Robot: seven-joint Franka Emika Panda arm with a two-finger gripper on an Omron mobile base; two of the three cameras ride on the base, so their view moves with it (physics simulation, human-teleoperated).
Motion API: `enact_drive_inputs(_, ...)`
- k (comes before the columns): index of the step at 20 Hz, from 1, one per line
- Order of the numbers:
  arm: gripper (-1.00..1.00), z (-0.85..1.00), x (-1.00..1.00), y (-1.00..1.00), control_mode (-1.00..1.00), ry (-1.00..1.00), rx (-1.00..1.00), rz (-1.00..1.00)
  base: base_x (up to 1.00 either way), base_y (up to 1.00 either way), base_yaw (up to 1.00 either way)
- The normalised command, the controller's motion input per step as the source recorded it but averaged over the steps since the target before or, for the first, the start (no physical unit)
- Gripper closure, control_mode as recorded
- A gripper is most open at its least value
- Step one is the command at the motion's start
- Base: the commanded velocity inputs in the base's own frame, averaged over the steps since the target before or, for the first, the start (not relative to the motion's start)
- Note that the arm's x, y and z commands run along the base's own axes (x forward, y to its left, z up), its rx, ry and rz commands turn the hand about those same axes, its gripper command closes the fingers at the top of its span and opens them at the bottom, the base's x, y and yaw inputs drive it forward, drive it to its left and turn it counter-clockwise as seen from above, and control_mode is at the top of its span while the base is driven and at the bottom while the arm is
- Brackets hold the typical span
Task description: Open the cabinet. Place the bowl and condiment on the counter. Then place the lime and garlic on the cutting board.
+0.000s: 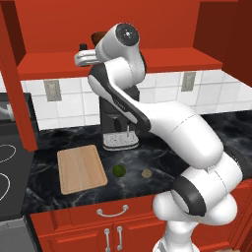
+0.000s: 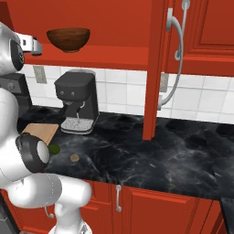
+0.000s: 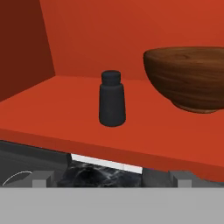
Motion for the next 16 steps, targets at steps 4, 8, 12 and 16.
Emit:
enact_drive_inputs(4, -1.0, -0.04, 0.16, 0.04, -1.0, 0.02, 0.0, 0.0, 0.0, 0.0, 0.0)
enact_drive_inputs(8, -1.0, 0.0, 0.15, 0.0, -1.0, 0.01, 0.0, 0.0, 0.0, 0.0, 0.0)
enact_drive_inputs(12, -1.0, -0.03, 0.1, 0.0, -1.0, 0.01, 0.0, 0.0, 0.0, 0.0, 0.0)
enact_drive_inputs(16, -1.0, -0.06, 0.08, 0.01, -1.0, 0.02, 0.0, 0.0, 0.0, 0.0, 0.0)
